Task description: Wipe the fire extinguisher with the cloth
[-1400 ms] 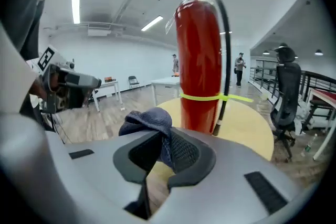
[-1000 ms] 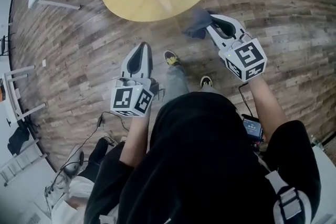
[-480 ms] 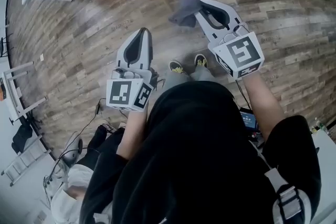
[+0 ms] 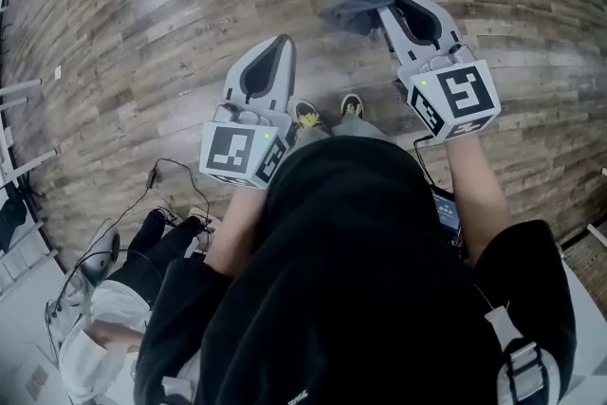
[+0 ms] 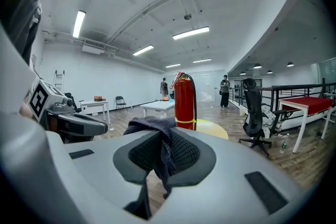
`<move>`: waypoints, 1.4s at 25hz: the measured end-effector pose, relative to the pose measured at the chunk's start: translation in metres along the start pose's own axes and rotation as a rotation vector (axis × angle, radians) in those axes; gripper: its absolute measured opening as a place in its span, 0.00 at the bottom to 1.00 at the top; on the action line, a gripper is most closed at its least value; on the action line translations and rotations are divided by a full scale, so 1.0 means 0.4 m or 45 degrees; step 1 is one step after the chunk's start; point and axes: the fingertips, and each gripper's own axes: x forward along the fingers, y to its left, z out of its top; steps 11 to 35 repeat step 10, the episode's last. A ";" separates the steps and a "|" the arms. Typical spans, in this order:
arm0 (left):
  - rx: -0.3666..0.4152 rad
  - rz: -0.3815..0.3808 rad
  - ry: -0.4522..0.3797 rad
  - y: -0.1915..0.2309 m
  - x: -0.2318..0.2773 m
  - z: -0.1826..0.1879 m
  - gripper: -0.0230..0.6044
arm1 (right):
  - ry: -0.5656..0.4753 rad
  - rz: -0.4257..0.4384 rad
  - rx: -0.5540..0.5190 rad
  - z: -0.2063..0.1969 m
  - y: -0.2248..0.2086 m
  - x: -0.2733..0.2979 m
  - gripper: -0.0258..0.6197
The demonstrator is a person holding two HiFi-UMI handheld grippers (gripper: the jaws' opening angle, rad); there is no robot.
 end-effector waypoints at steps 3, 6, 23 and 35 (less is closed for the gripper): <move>-0.012 0.014 0.007 0.019 -0.018 -0.009 0.08 | 0.012 -0.007 -0.028 0.003 0.011 0.016 0.12; -0.016 0.021 0.001 0.023 -0.034 -0.007 0.08 | 0.013 -0.002 -0.056 0.009 0.021 0.017 0.12; -0.011 0.022 -0.012 0.018 -0.029 0.009 0.08 | 0.005 -0.005 -0.055 0.021 0.007 0.019 0.12; -0.011 0.022 -0.012 0.018 -0.029 0.009 0.08 | 0.005 -0.005 -0.055 0.021 0.007 0.019 0.12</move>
